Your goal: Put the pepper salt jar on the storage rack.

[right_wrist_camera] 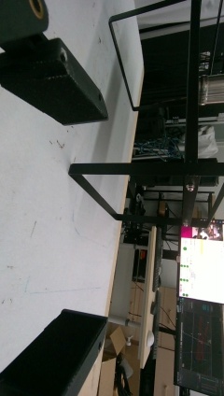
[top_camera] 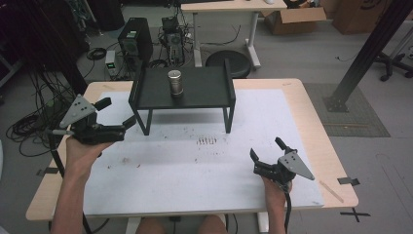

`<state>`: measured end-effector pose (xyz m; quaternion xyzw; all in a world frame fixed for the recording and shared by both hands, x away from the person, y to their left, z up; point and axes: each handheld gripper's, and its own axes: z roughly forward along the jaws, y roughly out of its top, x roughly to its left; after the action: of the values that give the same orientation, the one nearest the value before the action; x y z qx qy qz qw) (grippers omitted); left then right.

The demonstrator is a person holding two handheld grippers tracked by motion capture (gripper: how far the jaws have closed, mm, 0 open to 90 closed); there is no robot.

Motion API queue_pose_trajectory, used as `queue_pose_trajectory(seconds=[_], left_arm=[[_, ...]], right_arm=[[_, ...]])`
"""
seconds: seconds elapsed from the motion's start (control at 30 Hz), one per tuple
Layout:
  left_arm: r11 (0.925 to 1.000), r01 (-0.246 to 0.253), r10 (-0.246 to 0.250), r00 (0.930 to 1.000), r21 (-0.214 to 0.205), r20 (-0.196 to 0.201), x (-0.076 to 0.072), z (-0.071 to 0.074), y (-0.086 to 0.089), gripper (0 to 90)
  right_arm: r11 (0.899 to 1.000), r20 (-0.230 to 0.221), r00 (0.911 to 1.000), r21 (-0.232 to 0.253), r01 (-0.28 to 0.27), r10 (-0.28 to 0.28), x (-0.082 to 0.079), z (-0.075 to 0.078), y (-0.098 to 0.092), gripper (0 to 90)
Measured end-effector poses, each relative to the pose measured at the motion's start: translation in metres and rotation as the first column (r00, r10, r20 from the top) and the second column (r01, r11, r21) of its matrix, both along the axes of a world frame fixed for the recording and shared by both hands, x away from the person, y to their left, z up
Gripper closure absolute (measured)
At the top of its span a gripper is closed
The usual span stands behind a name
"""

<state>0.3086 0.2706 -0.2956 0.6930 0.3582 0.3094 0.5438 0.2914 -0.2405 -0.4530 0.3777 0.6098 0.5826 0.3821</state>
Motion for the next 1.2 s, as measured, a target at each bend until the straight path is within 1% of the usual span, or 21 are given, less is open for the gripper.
queue_pose_trajectory(seconds=[0.2,0.23,0.27,0.4,0.6,0.73,0.83,1.1,1.2], left_arm=[[0.9995,-0.030,0.030,0.9994,-0.014,0.015,-0.010,-0.018,0.014,1.1],[0.9995,-0.030,0.030,0.9994,-0.014,0.015,-0.010,-0.018,0.014,1.1],[0.9991,-0.037,0.037,0.9992,-0.023,0.016,-0.013,-0.025,0.019,1.1],[0.9987,-0.048,0.048,0.9988,-0.014,-0.002,-0.017,-0.036,0.026,1.1],[0.9977,-0.067,0.066,0.9973,-0.015,-0.031,-0.022,-0.053,0.034,1.0],[0.9975,-0.071,0.071,0.9964,0.001,-0.046,-0.024,-0.064,0.038,0.9],[0.9972,-0.073,0.073,0.9956,-0.011,-0.059,-0.025,-0.074,0.041,0.9],[0.9963,-0.084,0.083,0.9928,-0.016,-0.087,-0.028,-0.099,0.050,0.9],[0.9950,-0.095,0.092,0.9911,-0.029,-0.096,-0.030,-0.106,0.055,0.9]], right_arm=[[1.000,0.000,1.0000,0.000,0.000,0.000,0.000,0.000,0.000,3.0],[1.000,0.000,1.0000,0.000,0.000,0.000,0.000,0.000,0.000,3.0],[1.000,0.000,1.0000,0.000,0.000,0.000,0.000,0.000,0.000,3.0],[1.000,-0.001,1.0000,-0.001,0.000,0.000,0.000,0.000,0.000,3.0],[1.000,-0.001,1.0000,-0.001,0.000,0.000,0.000,0.000,0.000,3.0],[1.000,-0.002,1.0000,-0.001,0.000,0.000,0.000,0.000,0.000,3.0],[1.000,-0.002,1.0000,-0.001,0.000,0.000,0.000,0.000,0.000,3.1],[1.000,-0.004,1.0000,-0.003,-0.001,0.001,0.000,0.000,0.000,3.1],[1.000,-0.004,1.0000,-0.003,-0.001,0.001,0.000,0.000,0.000,3.1]])
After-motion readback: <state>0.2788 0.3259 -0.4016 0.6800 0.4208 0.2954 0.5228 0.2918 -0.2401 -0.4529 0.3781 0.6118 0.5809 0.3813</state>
